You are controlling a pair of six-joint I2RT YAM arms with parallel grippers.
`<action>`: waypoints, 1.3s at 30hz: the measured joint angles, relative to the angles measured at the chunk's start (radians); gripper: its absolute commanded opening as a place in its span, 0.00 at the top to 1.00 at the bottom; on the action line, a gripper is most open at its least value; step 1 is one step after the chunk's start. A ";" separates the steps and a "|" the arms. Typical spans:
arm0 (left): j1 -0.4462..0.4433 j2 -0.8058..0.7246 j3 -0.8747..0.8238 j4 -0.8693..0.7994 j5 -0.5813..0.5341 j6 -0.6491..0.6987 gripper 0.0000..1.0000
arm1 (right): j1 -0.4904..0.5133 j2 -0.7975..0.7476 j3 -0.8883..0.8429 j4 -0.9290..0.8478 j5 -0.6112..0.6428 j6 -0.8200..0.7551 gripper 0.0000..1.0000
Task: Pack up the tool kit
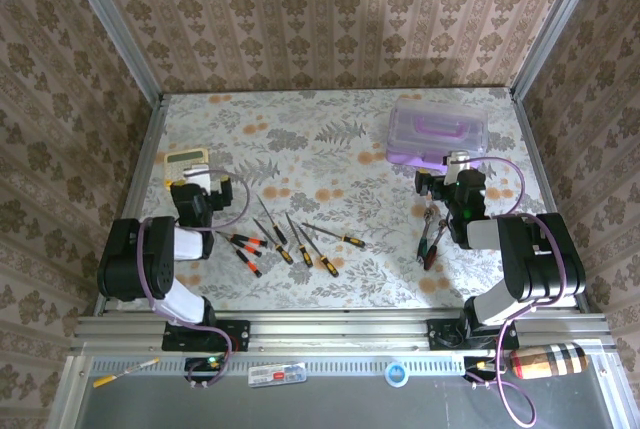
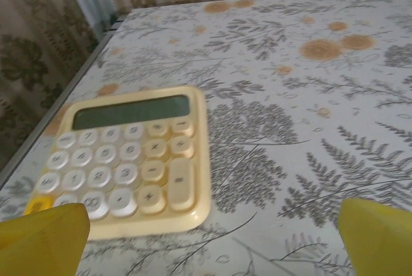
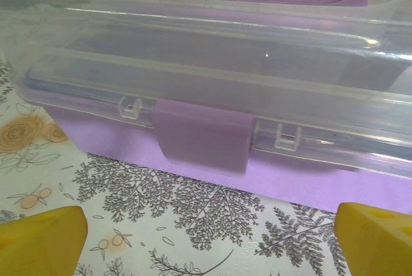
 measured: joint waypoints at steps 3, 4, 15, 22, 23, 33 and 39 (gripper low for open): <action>-0.002 -0.097 0.000 -0.070 -0.023 -0.001 0.00 | 0.007 -0.012 0.005 -0.045 0.033 0.004 0.00; -0.003 -0.142 0.005 -0.108 -0.030 -0.001 0.00 | 0.011 -0.023 0.012 -0.075 0.043 0.006 0.00; -0.036 -0.607 0.335 -0.653 0.007 -0.046 0.00 | 0.079 -0.359 0.319 -0.611 0.212 0.190 0.00; -0.031 -0.593 0.676 -0.992 0.160 -0.206 0.00 | 0.039 -0.440 0.573 -1.031 0.267 0.566 0.00; -0.021 -0.582 0.714 -1.028 0.200 -0.233 0.00 | 0.025 -0.454 0.557 -1.062 0.251 0.597 0.00; 0.251 -0.568 0.652 -1.120 0.426 -0.610 0.00 | 0.003 -0.508 0.493 -1.249 0.108 0.687 0.00; 0.252 -0.415 0.711 -1.088 0.529 -0.783 0.04 | 0.003 -0.485 0.509 -1.323 0.100 0.766 0.02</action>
